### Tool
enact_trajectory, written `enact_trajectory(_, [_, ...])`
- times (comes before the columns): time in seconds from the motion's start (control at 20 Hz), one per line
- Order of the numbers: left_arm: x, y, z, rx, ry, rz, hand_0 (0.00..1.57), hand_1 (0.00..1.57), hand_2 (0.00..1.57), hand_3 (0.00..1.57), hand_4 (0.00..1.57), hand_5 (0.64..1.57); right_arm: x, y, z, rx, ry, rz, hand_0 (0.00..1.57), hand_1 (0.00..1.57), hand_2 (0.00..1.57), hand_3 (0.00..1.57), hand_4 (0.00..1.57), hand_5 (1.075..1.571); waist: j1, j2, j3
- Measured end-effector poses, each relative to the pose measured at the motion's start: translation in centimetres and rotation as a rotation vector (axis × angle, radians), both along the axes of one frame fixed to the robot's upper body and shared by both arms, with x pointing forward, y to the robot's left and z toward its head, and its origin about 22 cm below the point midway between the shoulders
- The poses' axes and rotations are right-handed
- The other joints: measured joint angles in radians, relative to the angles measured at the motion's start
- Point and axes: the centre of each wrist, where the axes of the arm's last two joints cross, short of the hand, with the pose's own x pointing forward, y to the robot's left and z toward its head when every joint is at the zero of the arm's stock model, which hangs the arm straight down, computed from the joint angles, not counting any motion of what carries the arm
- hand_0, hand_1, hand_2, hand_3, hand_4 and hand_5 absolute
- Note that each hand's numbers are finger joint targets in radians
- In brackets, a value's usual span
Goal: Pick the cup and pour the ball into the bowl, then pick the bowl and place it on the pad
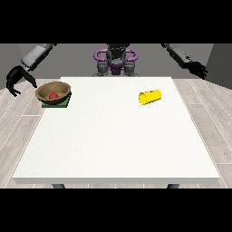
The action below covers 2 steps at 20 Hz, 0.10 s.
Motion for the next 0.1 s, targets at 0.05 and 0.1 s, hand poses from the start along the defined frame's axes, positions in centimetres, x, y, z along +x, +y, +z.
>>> enact_trajectory(0.05, [-0.01,-0.17,-0.38,0.0,0.018,0.0,0.0,0.0,0.0,0.0,0.88,1.213,0.41,0.4,-0.07,0.019,-0.004,0.012,0.0,0.0,0.42,0.32,0.27,1.315,0.0,-0.017,-0.0006])
enact_trajectory(0.1, [-0.21,-0.2,-0.92,-0.003,0.036,-0.001,0.0,0.0,0.0,0.0,0.88,1.213,0.87,0.86,-0.16,0.038,-0.021,0.036,0.0,0.0,0.1,0.37,0.5,1.371,0.0,-0.033,-0.0008])
